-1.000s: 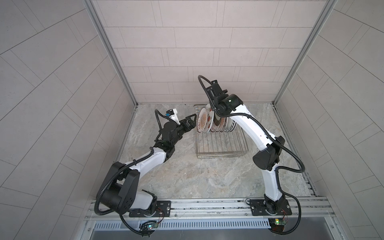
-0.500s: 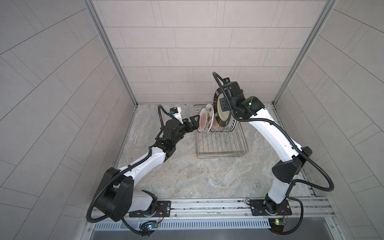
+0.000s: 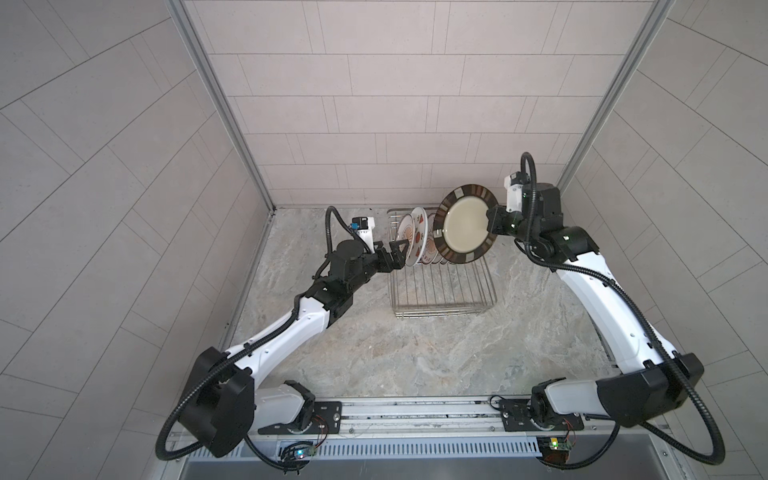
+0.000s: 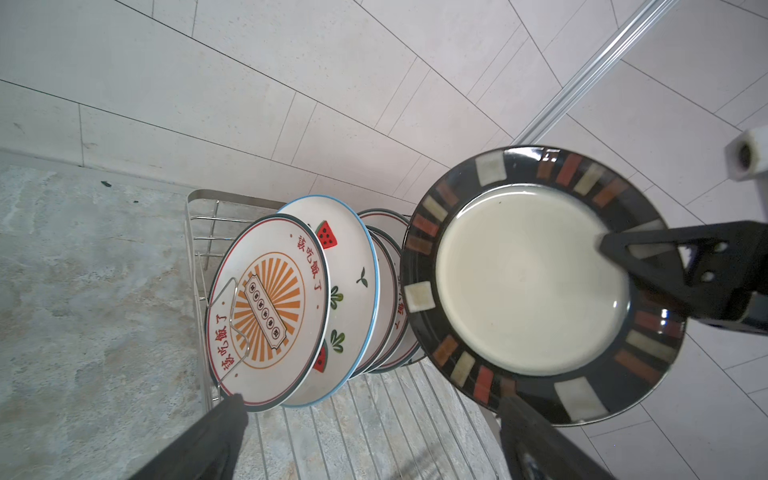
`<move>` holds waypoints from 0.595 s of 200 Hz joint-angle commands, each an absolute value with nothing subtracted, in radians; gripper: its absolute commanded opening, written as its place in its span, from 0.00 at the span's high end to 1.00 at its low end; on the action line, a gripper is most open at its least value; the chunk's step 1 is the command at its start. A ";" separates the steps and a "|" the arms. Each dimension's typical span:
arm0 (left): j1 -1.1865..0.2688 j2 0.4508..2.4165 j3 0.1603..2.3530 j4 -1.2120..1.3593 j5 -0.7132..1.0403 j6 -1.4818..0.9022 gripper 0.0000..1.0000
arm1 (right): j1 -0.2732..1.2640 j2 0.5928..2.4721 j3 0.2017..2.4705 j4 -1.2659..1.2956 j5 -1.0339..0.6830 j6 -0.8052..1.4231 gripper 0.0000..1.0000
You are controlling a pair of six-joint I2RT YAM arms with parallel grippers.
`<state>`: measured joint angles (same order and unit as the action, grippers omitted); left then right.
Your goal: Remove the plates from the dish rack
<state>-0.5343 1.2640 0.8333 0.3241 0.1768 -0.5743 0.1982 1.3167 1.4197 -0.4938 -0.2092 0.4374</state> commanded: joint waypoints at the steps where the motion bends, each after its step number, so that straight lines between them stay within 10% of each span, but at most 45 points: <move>1: -0.538 1.246 0.827 0.356 0.243 -0.605 0.00 | 0.153 1.194 1.340 -0.189 -0.451 0.598 1.00; 119: -0.621 1.138 0.574 0.523 0.151 -0.805 0.01 | 0.262 0.927 0.792 0.236 -0.479 0.913 1.00</move>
<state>-0.6140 1.1679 0.6029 0.4339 0.1680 -0.7414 0.2058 1.0164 0.7975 0.0105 -0.4812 0.8417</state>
